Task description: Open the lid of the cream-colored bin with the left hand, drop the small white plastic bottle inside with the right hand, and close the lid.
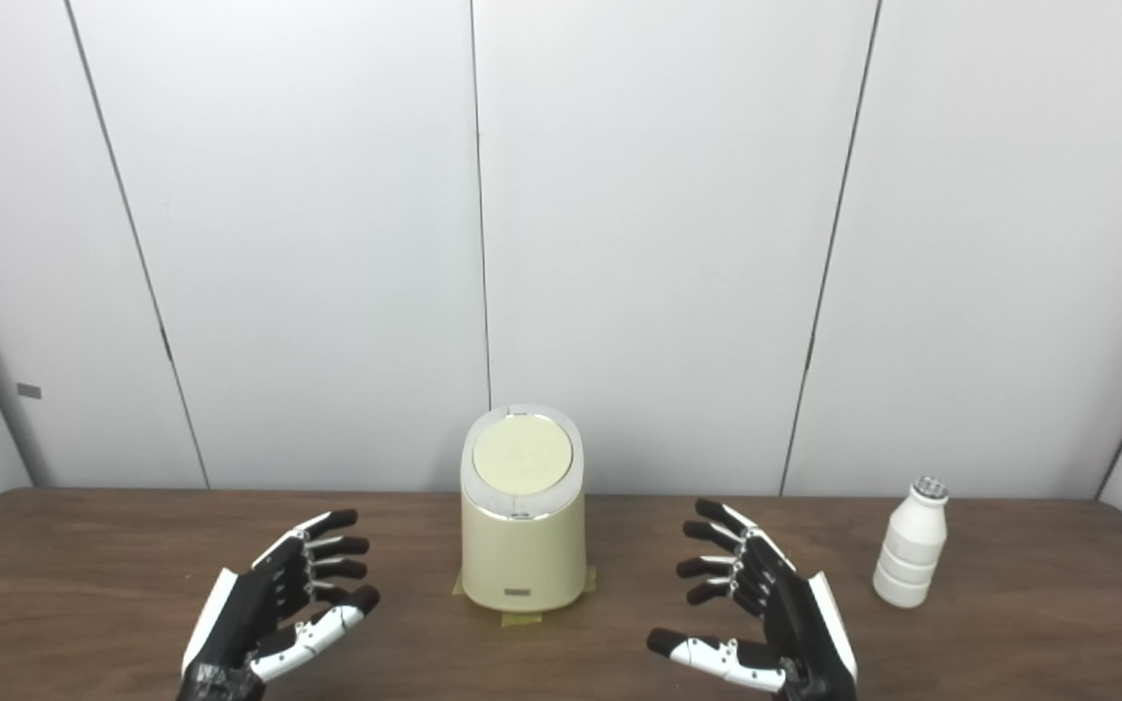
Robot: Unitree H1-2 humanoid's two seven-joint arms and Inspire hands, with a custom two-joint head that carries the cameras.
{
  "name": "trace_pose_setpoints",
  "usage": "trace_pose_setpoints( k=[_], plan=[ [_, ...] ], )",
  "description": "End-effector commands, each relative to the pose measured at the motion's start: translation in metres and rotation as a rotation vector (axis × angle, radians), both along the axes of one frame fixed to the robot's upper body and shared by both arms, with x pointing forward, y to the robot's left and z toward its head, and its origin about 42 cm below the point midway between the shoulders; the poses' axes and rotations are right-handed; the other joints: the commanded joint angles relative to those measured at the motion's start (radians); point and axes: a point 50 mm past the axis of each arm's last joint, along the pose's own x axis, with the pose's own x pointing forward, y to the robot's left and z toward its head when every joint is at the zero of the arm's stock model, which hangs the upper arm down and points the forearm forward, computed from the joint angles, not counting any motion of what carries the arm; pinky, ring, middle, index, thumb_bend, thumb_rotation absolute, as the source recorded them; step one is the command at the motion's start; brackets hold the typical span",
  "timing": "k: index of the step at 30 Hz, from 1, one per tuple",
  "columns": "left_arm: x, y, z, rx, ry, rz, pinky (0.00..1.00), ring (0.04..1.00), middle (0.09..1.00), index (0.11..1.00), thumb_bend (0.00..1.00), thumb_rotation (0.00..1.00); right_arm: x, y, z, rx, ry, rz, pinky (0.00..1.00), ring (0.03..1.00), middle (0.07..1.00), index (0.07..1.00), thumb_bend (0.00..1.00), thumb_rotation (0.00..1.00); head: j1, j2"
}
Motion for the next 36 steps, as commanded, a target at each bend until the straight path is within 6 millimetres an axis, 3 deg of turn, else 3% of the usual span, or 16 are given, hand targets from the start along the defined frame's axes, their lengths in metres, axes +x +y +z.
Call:
trace_pose_setpoints(
  k=[1, 19, 24, 31, 36],
  plan=[
    [0.008, -0.003, 0.022, 0.003, -0.093, -0.021, 0.56, 0.679, 0.73, 0.835, 0.67, 0.24, 0.005, 0.003, 0.018, 0.002, -0.07, 0.006, 0.51, 0.627, 0.763, 0.799, 0.73, 0.12, 0.0, 0.0],
    [0.008, -0.008, 0.024, -0.01, -0.098, -0.009, 0.56, 0.681, 0.736, 0.834, 0.68, 0.24, 0.004, 0.003, 0.019, -0.003, -0.06, 0.004, 0.5, 0.63, 0.763, 0.796, 0.74, 0.13, -0.019, -0.003],
    [0.015, -0.024, 0.04, -0.045, -0.138, 0.017, 0.65, 0.78, 0.848, 0.883, 0.72, 0.32, 0.002, -0.001, 0.015, 0.002, -0.056, 0.001, 0.49, 0.617, 0.757, 0.796, 0.74, 0.13, -0.004, -0.025],
    [0.051, -0.044, 0.078, 0.022, -0.233, -0.012, 0.85, 0.896, 0.903, 0.924, 0.77, 0.36, -0.002, -0.006, 0.008, -0.017, -0.044, 0.002, 0.5, 0.622, 0.758, 0.797, 0.75, 0.18, 0.003, -0.038],
    [0.075, -0.054, 0.096, 0.052, -0.239, -0.024, 0.94, 0.972, 0.958, 0.962, 0.78, 0.38, -0.002, -0.007, 0.007, -0.02, -0.04, 0.003, 0.49, 0.631, 0.765, 0.797, 0.75, 0.19, 0.005, -0.036]
  ],
)
